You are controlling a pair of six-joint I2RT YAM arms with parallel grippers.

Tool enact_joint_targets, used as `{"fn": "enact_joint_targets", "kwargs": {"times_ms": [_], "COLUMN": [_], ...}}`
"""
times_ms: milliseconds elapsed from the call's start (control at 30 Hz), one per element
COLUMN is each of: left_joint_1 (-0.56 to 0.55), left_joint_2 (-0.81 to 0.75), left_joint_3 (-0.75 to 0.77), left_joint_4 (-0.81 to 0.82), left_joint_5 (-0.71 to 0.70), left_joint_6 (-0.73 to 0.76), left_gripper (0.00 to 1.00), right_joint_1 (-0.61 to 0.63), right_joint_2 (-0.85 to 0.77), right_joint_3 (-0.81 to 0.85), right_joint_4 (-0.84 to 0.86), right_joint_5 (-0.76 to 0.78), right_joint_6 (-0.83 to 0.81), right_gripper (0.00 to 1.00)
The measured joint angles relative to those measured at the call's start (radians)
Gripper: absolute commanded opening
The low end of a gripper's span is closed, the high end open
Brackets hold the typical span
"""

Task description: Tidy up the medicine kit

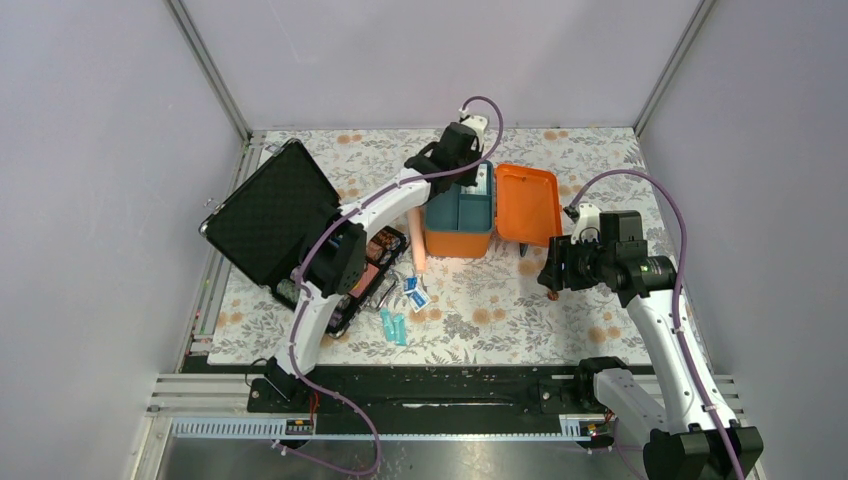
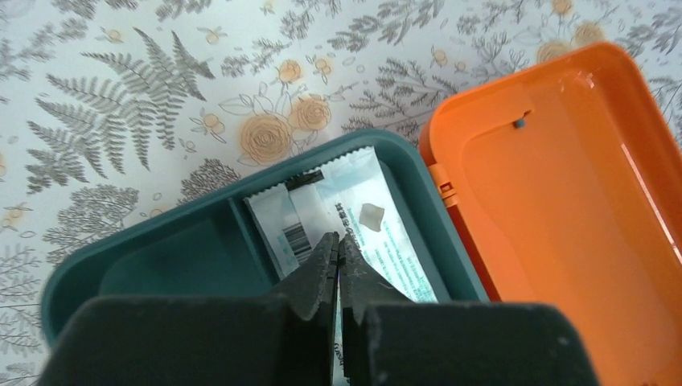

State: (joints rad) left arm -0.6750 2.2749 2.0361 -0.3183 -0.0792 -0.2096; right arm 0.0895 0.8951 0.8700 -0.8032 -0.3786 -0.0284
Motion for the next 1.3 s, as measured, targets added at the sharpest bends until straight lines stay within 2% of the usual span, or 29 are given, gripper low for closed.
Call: {"fn": "enact_joint_targets", "kwargs": {"times_ms": [167,267,300,467,533,633,733,867,967,1133,1300], "left_joint_1": [0.007,0.015,0.018,0.033,0.042,0.055,0.070,0.092,0.109,0.159,0.197], "left_joint_2": [0.026,0.022,0.018,-0.097,-0.225,-0.438,-0.692,-0.969,-1.069,-1.176,-1.260], "left_joint_3": [0.000,0.002,0.002,-0.055,-0.135,-0.258,-0.447,-0.772,-1.013,-1.317,-1.368], "left_joint_4": [0.005,0.006,0.006,0.027,0.048,0.082,0.103,0.085,0.027,-0.129,-0.165], "left_joint_5": [0.028,0.036,0.039,0.054,0.055,0.049,0.047,0.042,0.043,0.100,0.169], "left_joint_6": [0.000,0.000,0.003,0.035,0.051,0.073,0.069,0.055,0.041,0.034,0.029], "left_gripper": [0.02,0.11,0.18,0.66,0.74,0.76,0.76,0.75,0.73,0.71,0.73], "right_joint_1": [-0.007,-0.007,-0.007,-0.007,-0.008,-0.008,-0.008,0.009,0.073,0.260,0.482], "right_joint_2": [0.000,0.000,0.000,0.001,0.007,0.035,0.072,0.113,0.133,0.219,0.383], "right_joint_3": [0.000,0.000,0.000,0.000,0.000,0.013,0.040,0.071,0.083,0.133,0.223], "right_joint_4": [0.000,0.000,0.000,0.002,0.008,0.015,0.039,0.093,0.115,0.118,0.145], "right_joint_5": [0.000,0.000,0.000,-0.008,-0.011,-0.013,-0.031,-0.059,-0.060,-0.061,-0.047], "right_joint_6": [0.001,0.000,0.000,-0.006,-0.011,-0.016,-0.016,-0.017,-0.026,-0.037,-0.048], "right_gripper": [0.61,0.61,0.62,0.62,0.62,0.62,0.61,0.64,0.73,0.77,0.75]}}
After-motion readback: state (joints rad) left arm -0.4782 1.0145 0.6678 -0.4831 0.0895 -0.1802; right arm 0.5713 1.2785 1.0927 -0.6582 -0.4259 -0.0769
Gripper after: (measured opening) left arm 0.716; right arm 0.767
